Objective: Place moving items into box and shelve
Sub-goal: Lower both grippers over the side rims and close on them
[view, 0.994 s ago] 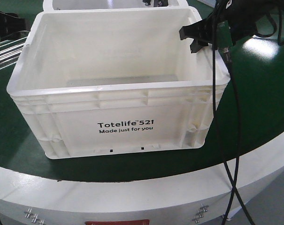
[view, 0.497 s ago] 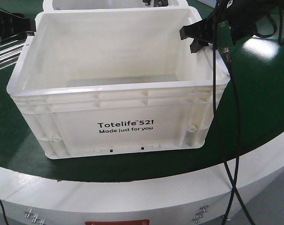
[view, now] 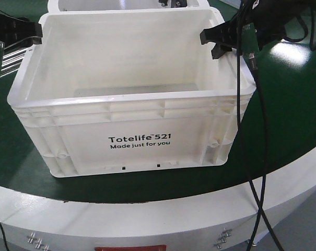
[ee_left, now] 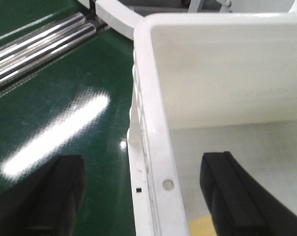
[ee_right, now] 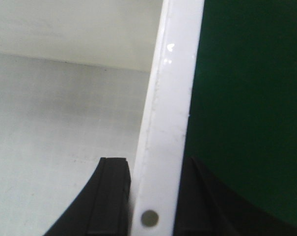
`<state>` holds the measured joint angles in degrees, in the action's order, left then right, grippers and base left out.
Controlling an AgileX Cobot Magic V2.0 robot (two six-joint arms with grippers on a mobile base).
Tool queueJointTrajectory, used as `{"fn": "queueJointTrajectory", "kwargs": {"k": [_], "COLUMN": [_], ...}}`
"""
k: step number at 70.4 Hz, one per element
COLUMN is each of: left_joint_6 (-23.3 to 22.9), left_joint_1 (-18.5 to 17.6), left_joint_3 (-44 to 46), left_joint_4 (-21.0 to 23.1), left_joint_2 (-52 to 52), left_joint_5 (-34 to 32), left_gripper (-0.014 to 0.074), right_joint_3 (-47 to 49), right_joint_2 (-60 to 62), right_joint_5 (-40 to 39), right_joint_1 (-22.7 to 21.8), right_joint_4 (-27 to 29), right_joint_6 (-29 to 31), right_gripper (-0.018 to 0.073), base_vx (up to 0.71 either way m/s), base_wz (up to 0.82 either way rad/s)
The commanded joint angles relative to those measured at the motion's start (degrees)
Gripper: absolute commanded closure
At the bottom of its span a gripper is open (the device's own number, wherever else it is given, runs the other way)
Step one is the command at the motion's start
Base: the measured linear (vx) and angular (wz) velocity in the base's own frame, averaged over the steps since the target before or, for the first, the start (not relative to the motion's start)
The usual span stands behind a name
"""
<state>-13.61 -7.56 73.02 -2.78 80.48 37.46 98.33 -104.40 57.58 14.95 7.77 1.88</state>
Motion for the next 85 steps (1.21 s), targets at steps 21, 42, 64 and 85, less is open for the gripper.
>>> {"fn": "queueJointTrajectory", "kwargs": {"k": [21, 42, 64, 85], "left_joint_6": [0.0, 1.4, 4.1, 4.1], "left_joint_1": [-0.2, -0.2, -0.2, -0.2], "left_joint_3": [7.2, 9.7, 9.7, 9.7], "left_joint_4": [0.7, 2.8, 7.7, 7.4], "left_joint_2": [-1.9, 5.6, 8.1, 8.1], "left_joint_5": [1.3, 10.2, 10.5, 10.7], "left_gripper": [0.0010, 0.0010, 0.0010, 0.0154], "right_joint_3": [1.8, 1.8, 1.8, 1.8], "right_joint_2": [2.4, 2.4, 2.4, 2.4], "right_joint_5": [-2.6, -2.5, -2.5, -2.5], "right_joint_1": [0.1, 0.1, 0.1, 0.1], "right_joint_4": [3.3, 3.2, 3.2, 3.2], "right_joint_6": [1.5, 1.5, 2.9, 3.0], "right_gripper": [0.0571, 0.0571, 0.0571, 0.0571], "base_vx": [0.00, 0.00, 0.00, 0.00], "base_wz": [0.00, 0.00, 0.00, 0.00]}}
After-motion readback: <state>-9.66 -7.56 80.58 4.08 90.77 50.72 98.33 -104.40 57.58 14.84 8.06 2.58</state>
